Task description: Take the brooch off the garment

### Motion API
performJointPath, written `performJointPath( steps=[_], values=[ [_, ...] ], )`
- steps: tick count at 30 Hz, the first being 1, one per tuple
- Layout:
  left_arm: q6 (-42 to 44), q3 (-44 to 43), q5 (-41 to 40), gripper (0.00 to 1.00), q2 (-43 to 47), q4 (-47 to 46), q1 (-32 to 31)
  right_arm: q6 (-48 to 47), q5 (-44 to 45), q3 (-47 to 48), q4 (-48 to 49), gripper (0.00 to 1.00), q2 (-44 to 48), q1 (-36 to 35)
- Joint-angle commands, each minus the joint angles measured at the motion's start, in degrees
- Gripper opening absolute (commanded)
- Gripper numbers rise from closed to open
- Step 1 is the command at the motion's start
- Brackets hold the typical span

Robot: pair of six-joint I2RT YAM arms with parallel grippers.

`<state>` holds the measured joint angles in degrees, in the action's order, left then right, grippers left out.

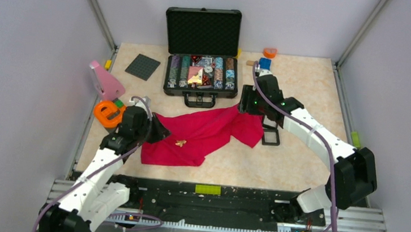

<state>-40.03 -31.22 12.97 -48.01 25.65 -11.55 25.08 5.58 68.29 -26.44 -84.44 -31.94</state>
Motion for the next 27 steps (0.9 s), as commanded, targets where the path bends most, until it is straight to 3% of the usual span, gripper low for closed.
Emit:
performJointPath(
  steps=[1, 4, 7, 8, 12, 16, 20, 24, 27],
  values=[
    [5.9, 0.0, 1.5, 0.18, 4.3, -2.3, -4.8, 1.7, -9.5, -4.1, 4.5, 0.51, 5.6, -3.4],
    [5.4, 1.6, -0.1, 0.42, 3.8, -4.7, -7.3, 3.9, -16.5, -7.7, 10.4, 0.51, 6.5, -8.1],
    [5.1, 2.9, -0.6, 0.65, 1.0, -7.0, -8.4, 1.6, -15.6, -7.7, 12.4, 0.53, 3.9, -14.1],
    [5.0, 3.4, -0.7, 0.68, 0.2, -8.0, -8.6, 0.7, -15.7, -6.8, 12.5, 0.53, 2.0, -15.4],
    [5.9, 5.8, -2.9, 0.66, -0.1, -10.7, -9.3, -0.7, -15.9, -4.5, 13.3, 0.54, -5.0, -17.6],
    [7.6, 9.8, -5.2, 0.63, 3.4, -14.6, -9.2, 3.7, -14.9, -3.1, 15.2, 0.55, -9.5, -18.2],
    [7.7, 11.8, -8.0, 0.61, 5.1, -16.1, -9.3, 17.3, -12.6, -2.5, 16.8, 0.59, -13.1, -18.4],
    [8.3, 12.9, -9.9, 0.61, 7.3, -17.7, -9.3, 33.2, -11.4, -9.7, 32.1, 0.69, -13.2, -20.1],
    [8.3, 13.5, -10.5, 0.61, 8.4, -18.1, -9.3, 40.1, -6.3, -10.5, 34.2, 0.68, -14.2, -21.7]
  ],
)
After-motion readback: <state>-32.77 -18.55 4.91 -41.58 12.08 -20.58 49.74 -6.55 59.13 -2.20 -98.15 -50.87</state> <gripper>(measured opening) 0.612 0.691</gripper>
